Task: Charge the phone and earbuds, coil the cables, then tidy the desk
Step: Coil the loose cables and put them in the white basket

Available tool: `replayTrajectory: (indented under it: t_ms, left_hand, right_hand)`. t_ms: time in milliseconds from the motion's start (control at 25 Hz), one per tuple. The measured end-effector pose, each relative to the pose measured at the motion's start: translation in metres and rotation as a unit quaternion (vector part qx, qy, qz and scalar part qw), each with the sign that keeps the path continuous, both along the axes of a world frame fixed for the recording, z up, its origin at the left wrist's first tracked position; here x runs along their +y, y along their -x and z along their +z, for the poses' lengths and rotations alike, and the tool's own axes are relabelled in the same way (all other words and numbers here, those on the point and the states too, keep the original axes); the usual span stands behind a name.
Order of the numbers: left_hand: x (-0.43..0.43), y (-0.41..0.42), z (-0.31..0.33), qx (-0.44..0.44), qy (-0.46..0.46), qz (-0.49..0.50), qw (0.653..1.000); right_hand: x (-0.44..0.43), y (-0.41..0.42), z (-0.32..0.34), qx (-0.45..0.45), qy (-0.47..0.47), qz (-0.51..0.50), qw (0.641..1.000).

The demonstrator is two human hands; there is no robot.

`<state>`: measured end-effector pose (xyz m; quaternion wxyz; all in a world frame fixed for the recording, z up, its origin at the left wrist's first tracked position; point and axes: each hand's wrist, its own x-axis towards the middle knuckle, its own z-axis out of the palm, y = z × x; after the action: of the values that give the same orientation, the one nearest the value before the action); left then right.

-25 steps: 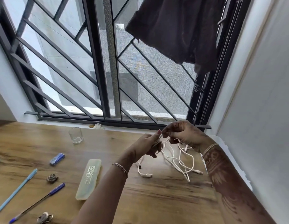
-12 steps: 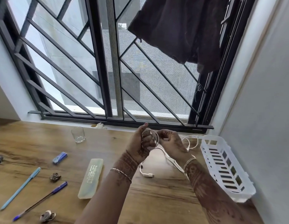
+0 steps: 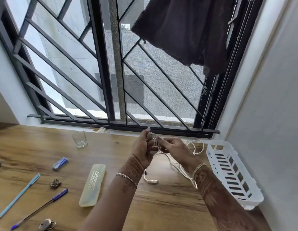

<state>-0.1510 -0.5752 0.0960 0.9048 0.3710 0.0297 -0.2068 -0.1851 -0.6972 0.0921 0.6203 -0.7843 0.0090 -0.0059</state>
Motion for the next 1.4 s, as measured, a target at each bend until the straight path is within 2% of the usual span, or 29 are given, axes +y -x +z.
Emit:
replayTrajectory:
  t_ms: [200, 320, 400, 520, 600, 680, 840, 920, 1080, 1160, 1200, 1280, 1320, 1400]
  left_hand:
    - [-0.007, 0.001, 0.002, -0.001, -0.013, -0.004, 1.000]
    - [-0.008, -0.002, 0.004, -0.026, -0.094, 0.031, 0.995]
    - [-0.007, -0.005, 0.003, -0.041, -0.143, 0.069, 0.986]
    - [-0.001, -0.007, 0.000, -0.053, -0.174, 0.072, 0.981]
    - [0.002, -0.008, 0.000, -0.074, -0.215, 0.051, 0.972]
    - [0.004, -0.010, -0.001, -0.096, -0.262, 0.043, 0.959]
    - [0.000, -0.008, -0.008, -0.105, -0.250, 0.037, 0.962]
    - [-0.003, -0.006, -0.010, -0.103, -0.224, 0.035, 0.968]
    - [-0.006, -0.004, -0.014, -0.111, -0.183, 0.028, 0.976]
    - [-0.006, -0.004, -0.019, -0.107, -0.173, 0.032, 0.979]
    - [-0.006, -0.004, -0.021, -0.106, -0.169, 0.034, 0.979]
    - [-0.007, -0.006, -0.023, -0.108, -0.168, 0.043, 0.979]
    - [-0.006, -0.007, -0.023, -0.111, -0.169, 0.048, 0.978]
    - [-0.006, -0.009, -0.022, -0.121, -0.177, 0.051, 0.975]
  right_hand:
    - [0.005, 0.002, -0.004, -0.040, 0.085, -0.099, 0.991]
    - [0.007, 0.005, 0.002, -0.065, 0.100, -0.127, 0.985]
    - [0.004, 0.004, 0.008, -0.082, 0.145, -0.139, 0.976]
    - [0.000, 0.003, 0.015, -0.079, 0.193, -0.143, 0.967]
    - [-0.002, 0.004, 0.014, -0.069, 0.133, -0.141, 0.979]
    - [-0.001, 0.007, 0.013, -0.044, -0.018, -0.108, 0.993]
    - [-0.001, 0.007, 0.011, 0.051, -0.223, -0.047, 0.972]
    - [-0.002, 0.007, 0.006, 0.083, -0.286, -0.029, 0.954]
    - [-0.004, 0.009, 0.005, 0.089, -0.338, -0.020, 0.937]
    - [-0.003, 0.008, 0.004, 0.047, -0.312, -0.043, 0.948]
    - [-0.001, 0.008, 0.003, 0.009, -0.269, -0.051, 0.962]
    - [0.002, 0.009, -0.003, -0.088, -0.126, -0.060, 0.986]
    - [0.003, 0.010, -0.007, -0.139, -0.040, -0.066, 0.987]
    - [0.004, 0.009, -0.015, -0.224, 0.093, -0.091, 0.966]
